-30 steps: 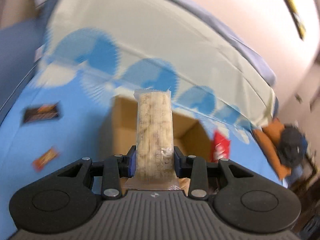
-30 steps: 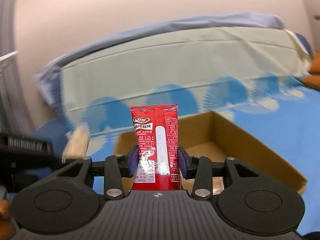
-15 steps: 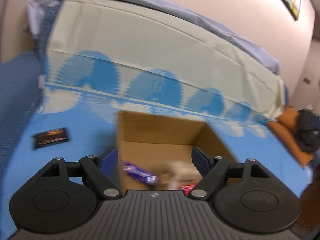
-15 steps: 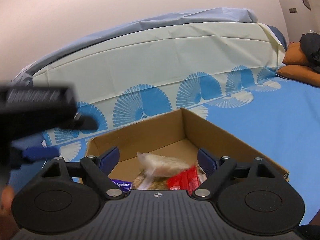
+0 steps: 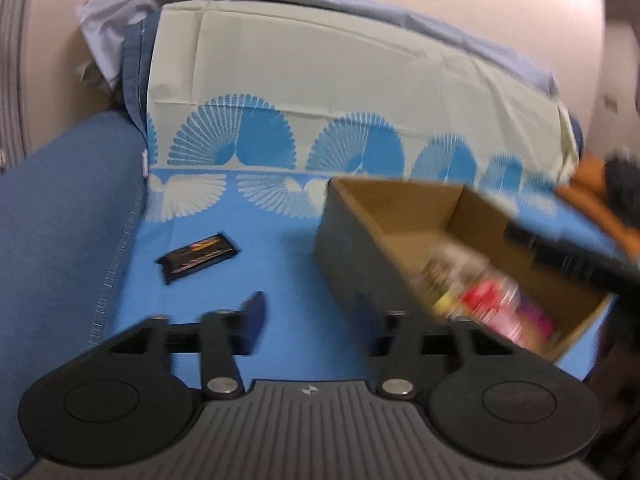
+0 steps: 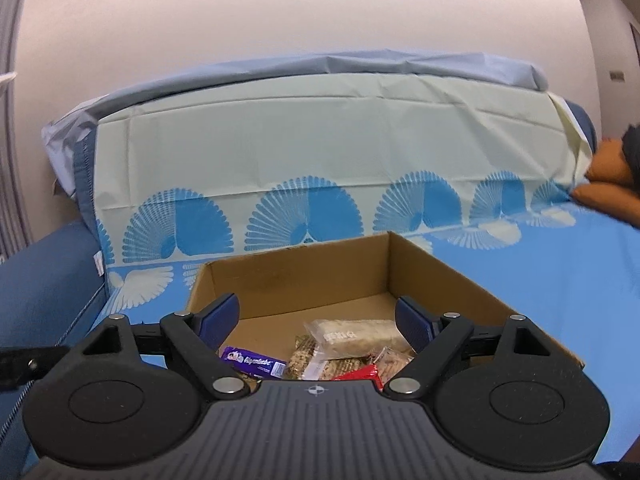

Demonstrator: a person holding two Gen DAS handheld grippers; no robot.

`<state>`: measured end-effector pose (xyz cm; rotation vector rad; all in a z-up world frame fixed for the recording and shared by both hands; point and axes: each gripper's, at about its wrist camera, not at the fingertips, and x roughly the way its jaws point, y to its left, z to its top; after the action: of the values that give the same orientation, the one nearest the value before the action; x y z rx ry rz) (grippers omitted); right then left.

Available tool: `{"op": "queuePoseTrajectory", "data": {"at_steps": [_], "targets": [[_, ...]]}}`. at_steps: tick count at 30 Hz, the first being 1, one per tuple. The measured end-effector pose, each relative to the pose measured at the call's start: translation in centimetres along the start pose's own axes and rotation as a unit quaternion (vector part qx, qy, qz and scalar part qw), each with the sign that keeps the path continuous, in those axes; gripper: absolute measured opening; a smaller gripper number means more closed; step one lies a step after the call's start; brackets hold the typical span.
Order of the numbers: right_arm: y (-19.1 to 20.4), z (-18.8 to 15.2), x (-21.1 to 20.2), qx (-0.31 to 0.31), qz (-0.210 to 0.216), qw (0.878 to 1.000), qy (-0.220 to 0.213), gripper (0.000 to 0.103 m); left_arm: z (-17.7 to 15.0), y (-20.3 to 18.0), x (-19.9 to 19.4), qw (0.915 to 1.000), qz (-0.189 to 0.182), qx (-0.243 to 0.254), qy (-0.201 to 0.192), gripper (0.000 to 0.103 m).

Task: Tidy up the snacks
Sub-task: 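Move both grippers back to the remaining snacks beside the box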

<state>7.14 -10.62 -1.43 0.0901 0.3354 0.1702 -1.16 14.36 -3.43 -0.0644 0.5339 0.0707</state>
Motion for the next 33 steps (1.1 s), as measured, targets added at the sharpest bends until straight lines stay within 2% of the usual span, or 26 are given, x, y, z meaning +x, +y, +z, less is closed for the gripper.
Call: {"op": "queuePoseTrajectory", "data": {"at_steps": [1, 3, 4, 5, 6, 8, 9, 12, 14, 19, 21, 22, 23, 24, 27, 28, 33], "targets": [[0.4, -0.2, -0.3, -0.009, 0.004, 1.0, -0.003, 0.077, -0.9, 0.5, -0.1, 0.9998, 0.004, 0.018, -0.001, 0.024], [1.0, -0.5, -0.7, -0.023, 0.014, 1.0, -0.007, 0.067, -3.0, 1.8, -0.2, 0.9989, 0.019, 0.042, -0.005, 0.023], [1.3, -0.7, -0.9, -0.03, 0.021, 0.999, -0.008, 0.055, -4.6, 2.6, -0.1, 0.9987, 0.026, 0.044, -0.003, 0.023], [1.7, -0.9, -1.2, -0.037, 0.029, 0.999, -0.01, 0.048, -6.0, 3.6, 0.3, 0.999, 0.032, 0.028, 0.014, 0.022], [2.0, -1.1, -1.5, -0.043, 0.04, 0.998, -0.011, 0.038, -5.9, 4.4, 0.7, 0.9991, 0.035, 0.001, 0.023, 0.022], [2.9, -1.4, -2.1, -0.057, 0.054, 0.997, -0.018, 0.034, -5.6, 5.8, 0.3, 0.9977, 0.05, -0.045, -0.001, 0.022], [3.3, -1.6, -2.4, -0.064, 0.059, 0.996, -0.024, 0.031, -5.7, 6.3, 0.6, 0.9967, 0.057, -0.058, 0.003, 0.022], [4.8, -2.2, -3.5, -0.088, 0.079, 0.992, -0.037, 0.031, -5.8, 6.7, 0.8, 0.9957, 0.066, -0.065, 0.007, 0.022], [6.1, -2.7, -4.0, -0.11, 0.093, 0.989, -0.043, 0.031, -5.8, 7.0, 0.4, 0.9956, 0.059, -0.072, -0.006, 0.022], [8.9, -4.1, -4.6, -0.149, 0.133, 0.979, -0.028, 0.031, -5.5, 8.1, -0.2, 0.9914, 0.064, -0.111, -0.025, 0.024], [10.0, -4.3, -4.2, -0.153, 0.151, 0.977, -0.011, 0.031, -5.4, 8.5, -0.4, 0.9887, 0.076, -0.126, -0.03, 0.033], [10.6, -4.3, -3.7, -0.152, 0.159, 0.976, 0.004, 0.031, -5.4, 8.8, -0.4, 0.9867, 0.085, -0.135, -0.034, 0.041], [11.3, -4.2, -3.2, -0.149, 0.167, 0.974, 0.02, 0.032, -5.3, 9.1, -0.6, 0.9855, 0.085, -0.142, -0.039, 0.041], [12.0, -4.2, -2.5, -0.148, 0.174, 0.973, 0.035, 0.037, -5.3, 9.1, -0.7, 0.9856, 0.082, -0.142, -0.043, 0.041], [14.5, -4.2, 0.2, -0.144, 0.176, 0.971, 0.073, 0.061, -5.2, 9.0, -0.8, 0.9856, 0.089, -0.136, -0.045, 0.041], [15.4, -4.2, 1.5, -0.137, 0.172, 0.971, 0.09, 0.066, -5.1, 9.0, -0.8, 0.9854, 0.09, -0.136, -0.047, 0.041], [18.8, -4.8, 8.3, -0.079, 0.126, 0.974, 0.173, 0.07, -5.3, 9.2, -1.1, 0.9859, 0.08, -0.137, -0.053, 0.041]]}}
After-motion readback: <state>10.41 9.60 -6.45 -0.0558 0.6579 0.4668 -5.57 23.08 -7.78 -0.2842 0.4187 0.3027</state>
